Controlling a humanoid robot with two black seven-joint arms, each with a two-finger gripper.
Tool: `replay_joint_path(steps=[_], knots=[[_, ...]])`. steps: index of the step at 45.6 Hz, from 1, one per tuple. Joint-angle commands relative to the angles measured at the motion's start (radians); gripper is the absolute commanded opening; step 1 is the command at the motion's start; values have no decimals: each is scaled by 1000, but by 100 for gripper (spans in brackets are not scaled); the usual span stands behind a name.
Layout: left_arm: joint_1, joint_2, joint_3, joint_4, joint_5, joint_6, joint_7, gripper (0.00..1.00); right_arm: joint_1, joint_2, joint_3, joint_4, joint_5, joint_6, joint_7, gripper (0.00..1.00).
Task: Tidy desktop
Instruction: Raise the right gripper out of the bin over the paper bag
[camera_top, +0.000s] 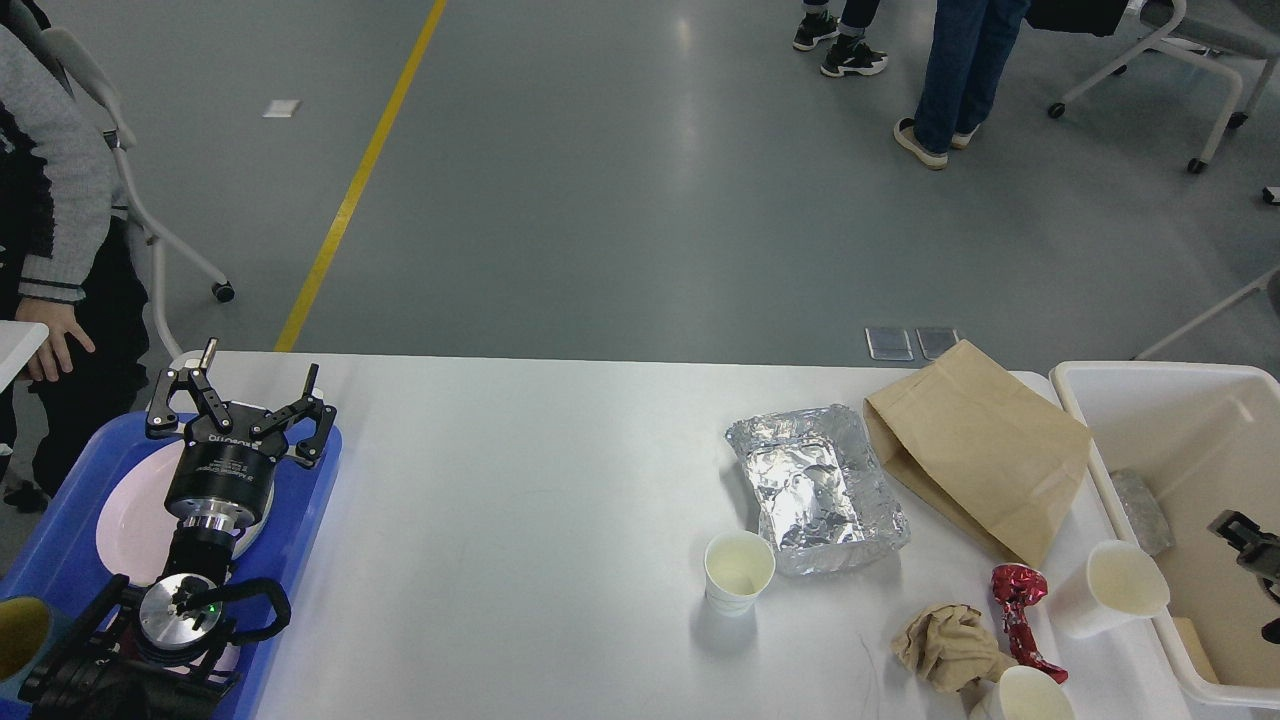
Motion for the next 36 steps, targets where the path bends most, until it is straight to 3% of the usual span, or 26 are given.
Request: replay_joint_path(steps=[1,8,16,30,36], knots=[[0,0,0,-1,0,-1,0,96,145,-9,-35,82,-61,112,0,100],[0,0,0,0,0,1,0,96,396,-5,-167,195,-68,299,0,100],[0,0,0,0,1,-1,0,96,734,67,-318,422,-66,400,-6,100],[0,0,0,-1,0,-1,0,96,1220,179,-327,745,-66,744,-13,100],[0,0,0,0,0,-1,0,96,1374,231,-312,858,-60,819,-13,100]])
